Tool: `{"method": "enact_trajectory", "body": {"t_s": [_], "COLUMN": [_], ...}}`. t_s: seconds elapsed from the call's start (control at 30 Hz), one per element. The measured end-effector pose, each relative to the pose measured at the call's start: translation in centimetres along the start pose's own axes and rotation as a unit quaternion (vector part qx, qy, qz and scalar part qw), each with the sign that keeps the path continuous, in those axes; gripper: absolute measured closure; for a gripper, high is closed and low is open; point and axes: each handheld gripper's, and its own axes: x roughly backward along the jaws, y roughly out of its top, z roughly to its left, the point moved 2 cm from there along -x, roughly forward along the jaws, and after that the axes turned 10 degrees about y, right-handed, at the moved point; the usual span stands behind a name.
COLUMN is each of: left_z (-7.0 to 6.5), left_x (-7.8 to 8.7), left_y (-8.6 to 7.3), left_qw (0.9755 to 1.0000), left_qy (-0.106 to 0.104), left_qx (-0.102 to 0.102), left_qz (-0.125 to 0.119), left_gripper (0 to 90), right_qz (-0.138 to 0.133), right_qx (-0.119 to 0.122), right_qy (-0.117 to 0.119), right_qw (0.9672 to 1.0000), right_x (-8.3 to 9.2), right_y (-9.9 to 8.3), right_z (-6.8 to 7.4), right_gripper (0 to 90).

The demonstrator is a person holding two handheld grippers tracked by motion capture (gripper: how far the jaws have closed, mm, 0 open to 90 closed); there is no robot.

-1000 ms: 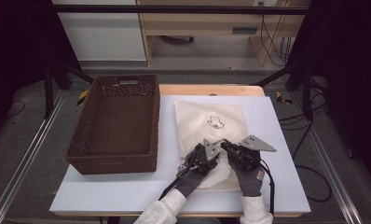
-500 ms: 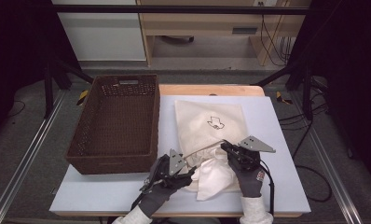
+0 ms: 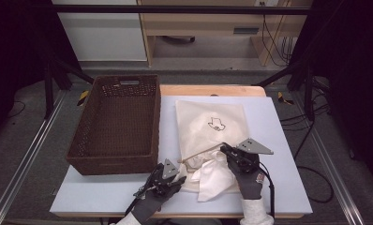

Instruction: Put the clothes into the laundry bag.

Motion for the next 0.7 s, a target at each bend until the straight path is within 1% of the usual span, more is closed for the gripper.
{"method": "enact_trajectory", "body": {"t_s": [0.03,0.1,0.17,0.23,0.33,0.37,0.57,0.7], "left_z": [0.1,0.2,0.2,0.1,0.0,0.0,-0.2,-0.2], "left_x": [-0.1,-0.3,-0.4,-0.4,-0.4,-0.3,-0.3,-0.3], "left_y": [-0.2,-0.6,-0.8,-0.9,-1.2,-1.3,-1.3,-1.3], "left_qw": [1.0000,0.9998,0.9999,0.9999,0.9998,0.9998,0.9998,0.9998], "left_qy": [-0.003,-0.012,-0.012,-0.010,-0.008,-0.008,0.002,0.002], "left_qx": [0.002,0.013,0.011,0.008,0.010,0.010,-0.001,-0.001], "left_qz": [0.003,0.006,0.001,-0.002,-0.015,-0.018,-0.021,-0.021], "left_gripper": [75.5,79.5,81.7,81.8,81.8,81.7,81.4,81.2], "right_qz": [-0.001,-0.001,-0.005,-0.003,0.005,0.008,0.001,0.007], "right_qx": [0.001,0.008,0.013,0.015,0.015,0.014,0.010,0.010], "right_qy": [-0.001,-0.005,-0.007,-0.017,-0.029,-0.032,-0.041,-0.035], "right_qw": [1.0000,1.0000,0.9999,0.9997,0.9995,0.9994,0.9991,0.9993], "right_x": [0.0,0.1,0.3,0.7,1.4,1.6,3.3,3.6], "right_y": [0.0,0.0,0.0,0.0,0.0,0.0,-0.4,-1.1], "right_z": [0.1,0.2,0.4,0.6,0.9,1.0,2.1,3.0], "right_gripper": [82.2,75.2,66.6,57.1,47.9,46.1,37.8,37.5]}}
